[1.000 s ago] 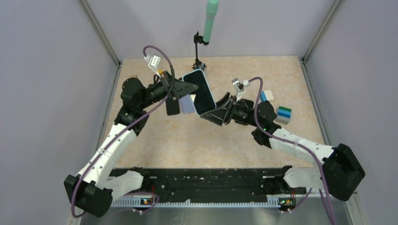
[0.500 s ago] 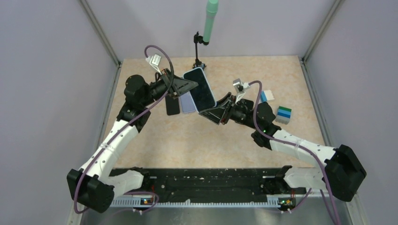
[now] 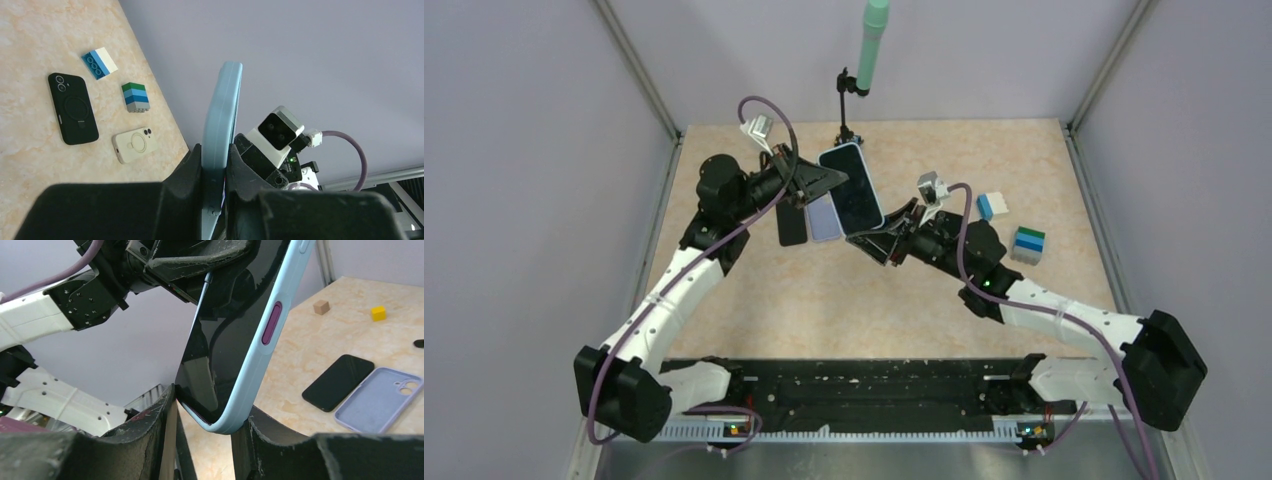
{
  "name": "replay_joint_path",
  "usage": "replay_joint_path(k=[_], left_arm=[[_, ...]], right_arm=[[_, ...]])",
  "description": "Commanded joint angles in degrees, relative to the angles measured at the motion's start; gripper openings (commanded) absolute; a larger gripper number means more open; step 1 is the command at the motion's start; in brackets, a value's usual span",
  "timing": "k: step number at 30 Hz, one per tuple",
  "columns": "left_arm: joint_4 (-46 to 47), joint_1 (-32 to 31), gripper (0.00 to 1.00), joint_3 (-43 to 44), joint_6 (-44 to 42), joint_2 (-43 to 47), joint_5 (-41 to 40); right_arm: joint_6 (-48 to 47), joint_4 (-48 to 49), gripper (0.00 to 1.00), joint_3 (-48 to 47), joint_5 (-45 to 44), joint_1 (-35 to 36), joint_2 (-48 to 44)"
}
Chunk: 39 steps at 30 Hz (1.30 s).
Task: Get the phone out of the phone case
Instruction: Remove the phone case from the phone.
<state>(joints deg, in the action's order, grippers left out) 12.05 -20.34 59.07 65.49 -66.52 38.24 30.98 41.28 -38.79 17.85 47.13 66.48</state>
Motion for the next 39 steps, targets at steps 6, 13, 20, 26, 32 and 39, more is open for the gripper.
replay_joint_path(k=[6,13,20,26,32,39], left_arm=[[-5.9,-1.1,0.00,4.3,6.4,-2.8,0.1],[-6.3,-0.8,0.00,4.0,7.4,-3.6,0.0],[-7.4,0.5,0.00,2.4,6.4,-3.8,-0.8],[-6.0,3.7,0.00,1.7,1.5,-4.0,1.1],[-5.3,6.6,0.00,2.0,-7.7,-3.6,8.2],[-10.9,6.8,0.00,4.3,-19.3,-2.1,15.6]], right_arm=[[-20.8,-8.3,0.25,-2.8,-12.0,2.2,0.6],[-25.3,-9.9,0.25,-2.7,-14.6,2.6,0.4],[-27.5,-11.2,0.38,-2.2,-15.7,3.0,-1.1],[-22.2,-13.1,0.72,-1.2,-10.5,2.1,-3.8],[-14.7,-15.7,0.73,0.2,5.5,-4.9,-6.1],[-10.1,-19.1,0.67,-1.7,15.5,-6.8,-6.9]])
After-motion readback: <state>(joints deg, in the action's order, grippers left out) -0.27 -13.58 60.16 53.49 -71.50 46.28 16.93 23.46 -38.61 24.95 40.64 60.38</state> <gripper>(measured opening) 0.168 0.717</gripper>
